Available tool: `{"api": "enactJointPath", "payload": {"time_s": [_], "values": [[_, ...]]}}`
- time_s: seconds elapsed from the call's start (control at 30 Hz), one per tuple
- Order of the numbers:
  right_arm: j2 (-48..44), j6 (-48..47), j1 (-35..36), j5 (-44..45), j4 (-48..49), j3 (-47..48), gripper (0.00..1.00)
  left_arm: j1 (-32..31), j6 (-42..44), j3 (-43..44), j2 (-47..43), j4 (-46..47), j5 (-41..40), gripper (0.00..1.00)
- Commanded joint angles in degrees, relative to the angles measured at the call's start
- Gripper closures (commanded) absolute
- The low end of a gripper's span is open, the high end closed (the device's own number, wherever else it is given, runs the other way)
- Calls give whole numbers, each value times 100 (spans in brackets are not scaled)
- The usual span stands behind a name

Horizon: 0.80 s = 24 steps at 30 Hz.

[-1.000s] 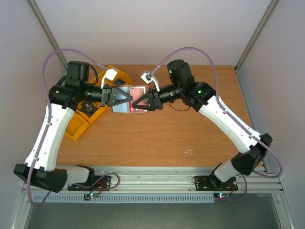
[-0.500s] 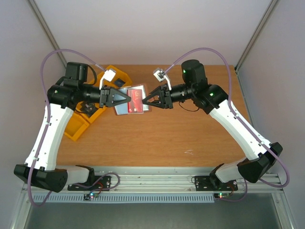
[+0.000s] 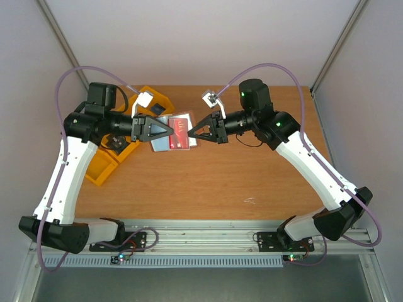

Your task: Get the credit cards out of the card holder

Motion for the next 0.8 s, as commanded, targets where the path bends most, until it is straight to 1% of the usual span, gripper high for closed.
{"api": "enactJointPath", "payload": {"time_s": [0.0,0.13,0.23,0.4,0.47,0.57,0.67,0.77], "values": [[-145,10,16,-164,195,5,99,31,8,-24,-135,61,188,87],[-147,1,8,-168,166,3,99,41,105,-36,-153,-42,98,87],[-168,-16,7,-165,164,1,99,47,90,-67,-158,-63,126,83],[-198,-56,-29,-176,113,1,99,65,123,-50,-177,-176,41,83],[-203,-52,-49,-202,97,1,99,61,123,-58,-181,-203,-37,85],[-217,-52,-59,-208,97,1,99,61,123,-68,-189,-257,4,90],[-217,-47,-69,-201,95,-2,99,61,123,-44,-201,-291,65,99],[-209,-25,-69,-219,120,-2,99,61,130,-8,-206,-291,61,100]]}}
